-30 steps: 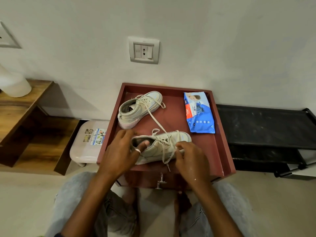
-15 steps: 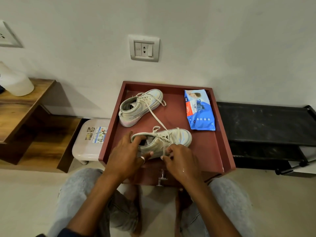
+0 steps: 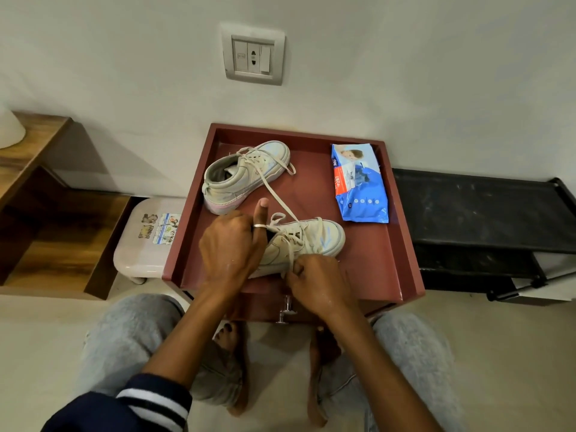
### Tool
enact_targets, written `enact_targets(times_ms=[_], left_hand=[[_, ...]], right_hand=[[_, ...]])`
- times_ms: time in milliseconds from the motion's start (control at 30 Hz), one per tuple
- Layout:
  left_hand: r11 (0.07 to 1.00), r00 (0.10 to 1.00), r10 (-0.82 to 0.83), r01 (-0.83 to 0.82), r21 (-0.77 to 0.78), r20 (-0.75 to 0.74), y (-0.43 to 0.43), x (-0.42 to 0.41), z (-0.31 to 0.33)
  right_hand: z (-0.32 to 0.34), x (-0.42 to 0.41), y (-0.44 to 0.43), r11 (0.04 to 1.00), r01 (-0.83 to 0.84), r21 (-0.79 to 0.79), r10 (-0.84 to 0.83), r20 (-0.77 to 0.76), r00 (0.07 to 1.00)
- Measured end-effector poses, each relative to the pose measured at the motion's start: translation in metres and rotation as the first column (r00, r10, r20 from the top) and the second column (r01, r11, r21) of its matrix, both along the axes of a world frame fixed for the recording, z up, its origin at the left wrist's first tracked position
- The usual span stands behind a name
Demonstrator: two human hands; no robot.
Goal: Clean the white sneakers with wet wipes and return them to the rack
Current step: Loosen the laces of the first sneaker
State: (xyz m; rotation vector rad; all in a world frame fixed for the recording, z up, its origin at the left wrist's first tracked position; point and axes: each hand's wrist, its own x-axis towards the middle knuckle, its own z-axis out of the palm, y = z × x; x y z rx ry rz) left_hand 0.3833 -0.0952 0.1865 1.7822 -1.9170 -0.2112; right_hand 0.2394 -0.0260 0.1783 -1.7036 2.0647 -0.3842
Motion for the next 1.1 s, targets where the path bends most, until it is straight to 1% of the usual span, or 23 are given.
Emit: enact_targets(times_ms=[67, 133, 200, 267, 333, 367, 433, 467, 600, 700, 767, 800, 867, 967, 1033, 1100], left_hand=[[0.999, 1.000, -0.008, 0.007, 0.037, 0.002, 0.001, 0.002, 0.003], [0.997, 0.999, -0.039, 0.039, 0.066, 0.007, 0.001, 0.007, 0.004], [0.990, 0.992, -0.120, 0.118, 0.080, 0.024, -0.001, 0.015, 0.001], [0.965, 0.971, -0.237, 0.233, 0.120, 0.020, -0.005, 0.024, -0.003], [0.908, 0.933, -0.358, 0.354, 0.224, -0.026, -0.007, 0.034, -0.005], [0.865, 0.909, -0.410, 0.414, 0.282, -0.078, -0.008, 0.040, -0.005], [0.793, 0.860, -0.483, 0.510, 0.335, -0.166, -0.009, 0.050, -0.008], [0.783, 0.850, -0.499, 0.525, 0.335, -0.168, -0.010, 0.054, -0.009], [0.832, 0.880, -0.466, 0.472, 0.291, -0.095, -0.012, 0.059, -0.007], [0.830, 0.878, -0.474, 0.470, 0.299, -0.064, -0.012, 0.059, -0.008], [0.833, 0.881, -0.466, 0.468, 0.294, -0.084, -0.011, 0.060, -0.008], [0.833, 0.881, -0.463, 0.470, 0.290, -0.098, -0.010, 0.061, -0.008], [0.828, 0.875, -0.468, 0.483, 0.285, -0.123, -0.009, 0.062, -0.007], [0.812, 0.861, -0.475, 0.508, 0.288, -0.181, -0.010, 0.066, -0.004], [0.803, 0.860, -0.461, 0.510, 0.309, -0.220, -0.011, 0.069, 0.001], [0.792, 0.856, -0.443, 0.513, 0.330, -0.268, -0.012, 0.072, 0.005]], right_hand=[[0.004, -0.011, -0.002, 0.997, 0.083, -0.007, -0.082, 0.052, 0.995], [0.007, -0.023, -0.005, 0.985, 0.155, -0.076, -0.154, 0.026, 0.988], [0.007, -0.030, -0.006, 0.976, 0.164, -0.141, -0.171, -0.038, 0.984], [0.004, -0.028, -0.006, 0.982, 0.129, -0.137, -0.141, -0.075, 0.987], [0.004, -0.021, -0.007, 0.988, 0.096, -0.119, -0.109, -0.108, 0.988], [0.004, -0.019, -0.007, 0.988, 0.091, -0.122, -0.105, -0.118, 0.987], [0.005, -0.020, -0.010, 0.987, 0.093, -0.130, -0.109, -0.122, 0.987], [0.008, -0.022, -0.011, 0.987, 0.102, -0.126, -0.117, -0.113, 0.987], [0.041, -0.034, -0.037, 0.978, 0.150, -0.147, -0.150, 0.013, 0.989], [0.073, -0.034, -0.078, 0.949, 0.181, -0.259, -0.166, 0.078, 0.983], [0.093, -0.027, -0.100, 0.929, 0.163, -0.333, -0.116, 0.155, 0.981], [0.099, -0.024, -0.107, 0.930, 0.141, -0.340, -0.078, 0.194, 0.978], [0.105, -0.020, -0.107, 0.941, 0.109, -0.320, -0.041, 0.212, 0.976], [0.086, -0.020, -0.076, 0.959, 0.109, -0.262, -0.070, 0.155, 0.985], [0.063, -0.019, -0.043, 0.984, 0.096, -0.153, -0.078, 0.115, 0.990], [0.041, -0.015, -0.016, 0.997, 0.080, -0.004, -0.079, 0.134, 0.988]])
